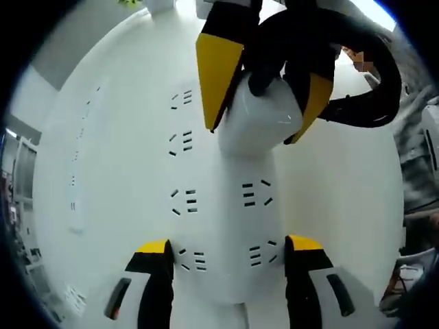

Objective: Straighten the power strip on the desk, plug the charger into it

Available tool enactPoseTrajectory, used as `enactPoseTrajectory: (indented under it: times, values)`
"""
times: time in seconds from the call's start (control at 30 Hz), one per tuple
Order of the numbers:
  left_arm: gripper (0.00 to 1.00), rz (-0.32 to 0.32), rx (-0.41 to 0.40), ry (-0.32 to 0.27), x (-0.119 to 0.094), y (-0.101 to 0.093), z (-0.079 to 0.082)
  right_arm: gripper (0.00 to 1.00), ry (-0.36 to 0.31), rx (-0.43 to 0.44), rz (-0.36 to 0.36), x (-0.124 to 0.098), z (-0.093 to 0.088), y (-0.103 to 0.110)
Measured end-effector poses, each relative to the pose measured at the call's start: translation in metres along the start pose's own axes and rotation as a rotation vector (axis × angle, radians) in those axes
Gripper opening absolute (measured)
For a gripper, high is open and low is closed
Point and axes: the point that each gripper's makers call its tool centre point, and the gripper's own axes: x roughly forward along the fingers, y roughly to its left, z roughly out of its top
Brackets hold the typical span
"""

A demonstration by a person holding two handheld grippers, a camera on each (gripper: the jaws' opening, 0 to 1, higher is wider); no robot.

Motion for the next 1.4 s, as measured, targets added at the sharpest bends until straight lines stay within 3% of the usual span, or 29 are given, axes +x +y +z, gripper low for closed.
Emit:
enactPoseTrajectory:
  times: [0.17, 0.5, 0.57, 0.83, 1.1, 1.33, 1.4]
  values:
    - [0.66, 0.0, -0.005, 0.016, 0.001, 0.0, 0.0, 0.22, 0.047, -0.018, 0.005, 0.001, -0.001, 0.003]
    - [0.68, 0.001, -0.021, -0.014, 0.0, -0.002, 0.0, 0.24, 0.018, -0.029, 0.003, 0.0, 0.001, 0.005]
    - [0.69, -0.001, -0.025, -0.034, 0.0, -0.002, 0.0, 0.24, 0.016, -0.032, 0.004, 0.0, 0.001, 0.006]
    - [0.73, 0.064, -0.121, -0.229, -0.002, 0.001, 0.008, 0.29, -0.081, -0.051, 0.005, -0.002, 0.001, 0.005]
    - [0.96, 0.069, -0.177, -0.312, -0.008, -0.003, 0.007, 0.5, -0.157, -0.007, -0.029, -0.009, 0.007, 0.003]
    - [0.99, 0.121, -0.171, -0.387, -0.014, -0.003, 0.008, 0.64, -0.193, -0.013, -0.102, -0.015, 0.009, -0.005]
    - [0.99, 0.143, -0.172, -0.419, -0.019, -0.003, 0.01, 0.64, -0.204, 0.0, -0.115, -0.018, 0.009, -0.006]
